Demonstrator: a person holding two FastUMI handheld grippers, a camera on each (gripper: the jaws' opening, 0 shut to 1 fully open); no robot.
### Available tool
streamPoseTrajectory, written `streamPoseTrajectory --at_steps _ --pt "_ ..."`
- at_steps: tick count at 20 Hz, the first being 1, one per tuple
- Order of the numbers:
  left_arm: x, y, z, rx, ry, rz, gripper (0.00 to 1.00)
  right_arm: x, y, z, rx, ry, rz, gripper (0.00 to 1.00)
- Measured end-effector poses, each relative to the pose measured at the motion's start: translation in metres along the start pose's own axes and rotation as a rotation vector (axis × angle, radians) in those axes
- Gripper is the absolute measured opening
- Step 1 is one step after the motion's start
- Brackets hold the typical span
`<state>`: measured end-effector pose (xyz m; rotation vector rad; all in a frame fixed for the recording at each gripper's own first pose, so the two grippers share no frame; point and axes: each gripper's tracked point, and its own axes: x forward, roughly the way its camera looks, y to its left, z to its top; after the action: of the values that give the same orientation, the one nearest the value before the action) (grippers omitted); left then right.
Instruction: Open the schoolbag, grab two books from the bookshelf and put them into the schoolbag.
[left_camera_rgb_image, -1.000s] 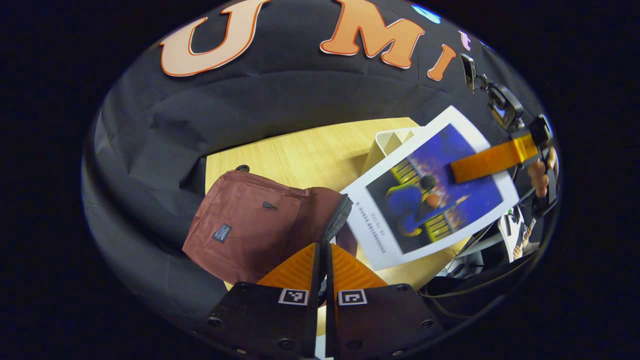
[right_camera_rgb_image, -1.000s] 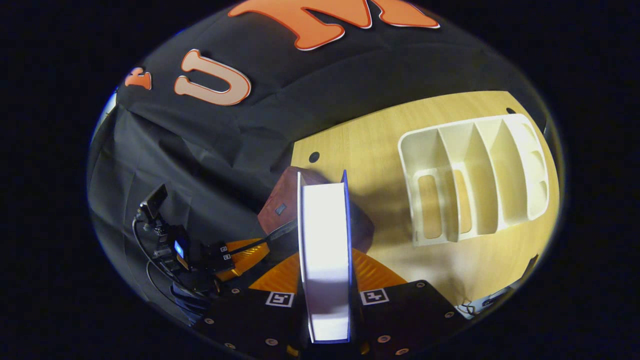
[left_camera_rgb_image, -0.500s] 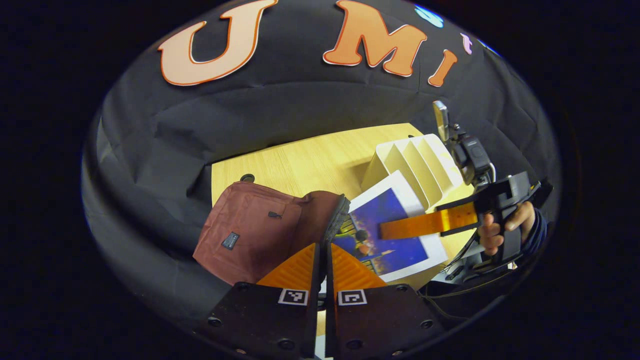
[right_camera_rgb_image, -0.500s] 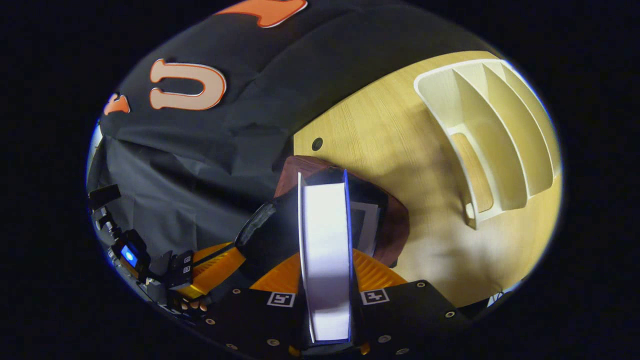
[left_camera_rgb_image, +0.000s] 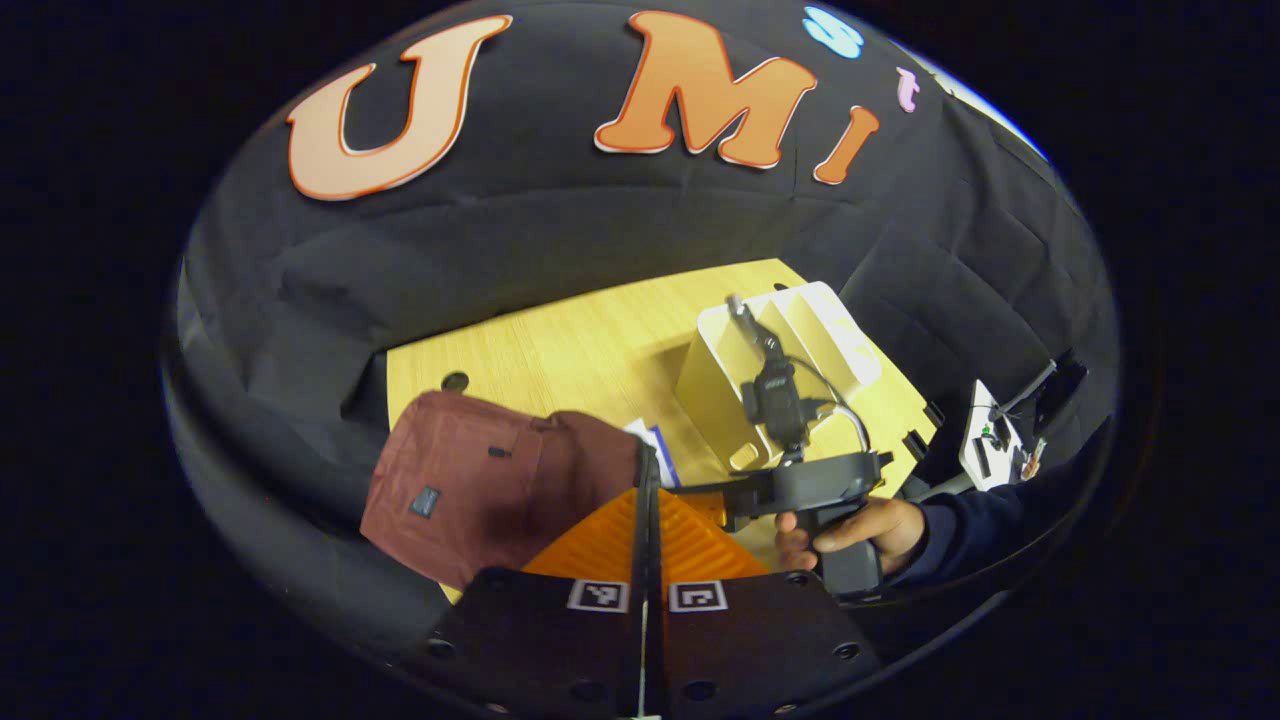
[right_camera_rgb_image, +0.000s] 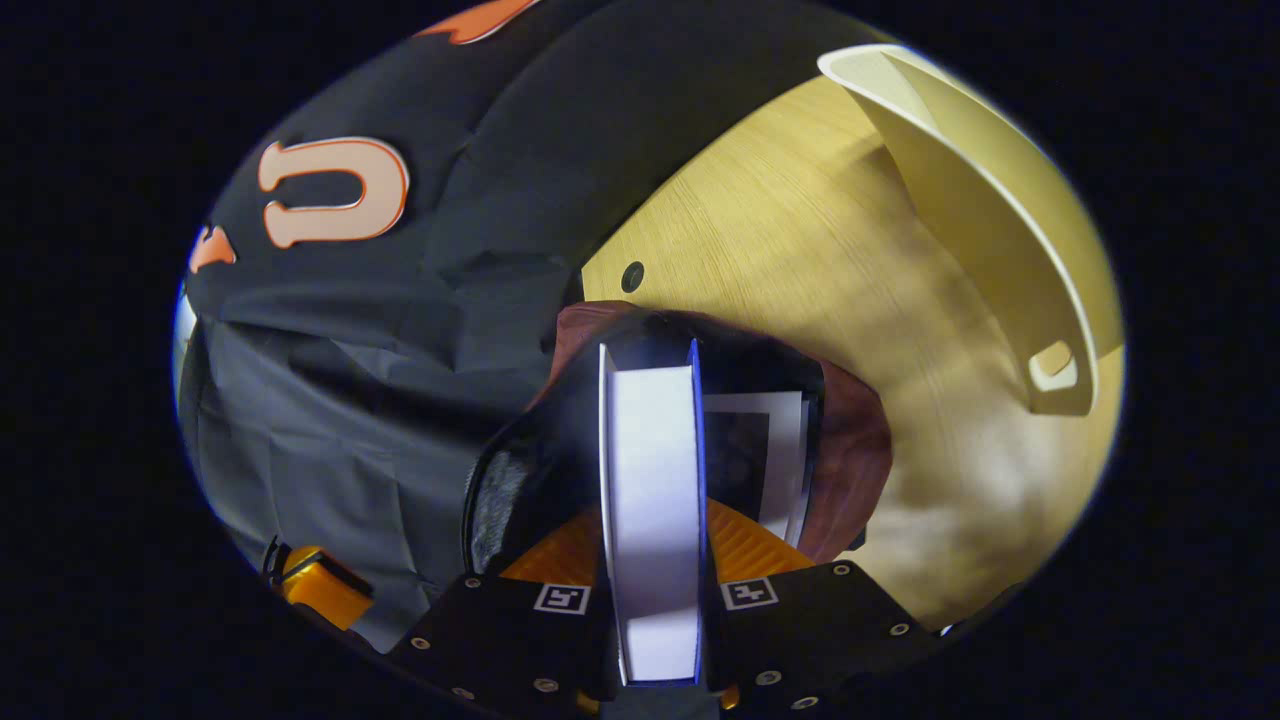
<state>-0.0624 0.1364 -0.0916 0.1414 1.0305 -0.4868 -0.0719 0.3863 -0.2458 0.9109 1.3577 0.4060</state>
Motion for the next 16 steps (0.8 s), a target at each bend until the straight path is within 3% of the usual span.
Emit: streamPoseTrajectory --at_steps 2,6,8,14,15,16 --pt "0.013 -0.007 -0.018 -0.011 0.052 -0.025 0.01 -0.003 -0.003 0.002 0.016 0.005 0.011 0.33" --pt "0.017 -0.004 -0.050 0.015 0.137 -0.012 0.01 0.000 -0.002 0.000 0.010 -0.005 0.014 0.33" --pt "0.021 -0.006 -0.057 0.046 0.172 0.001 0.07 0.001 -0.002 0.000 0.015 -0.002 0.009 0.33" --pt "0.044 0.000 -0.070 0.134 0.253 0.127 0.44 0.002 -0.004 0.000 0.018 -0.007 0.003 0.33" --pt "0.047 0.003 -0.074 0.172 0.274 0.153 0.39 0.003 -0.005 0.000 0.020 -0.004 0.003 0.33" --pt "0.051 0.006 -0.076 0.192 0.281 0.172 0.39 0.002 -0.005 0.000 0.013 -0.005 0.001 0.33"
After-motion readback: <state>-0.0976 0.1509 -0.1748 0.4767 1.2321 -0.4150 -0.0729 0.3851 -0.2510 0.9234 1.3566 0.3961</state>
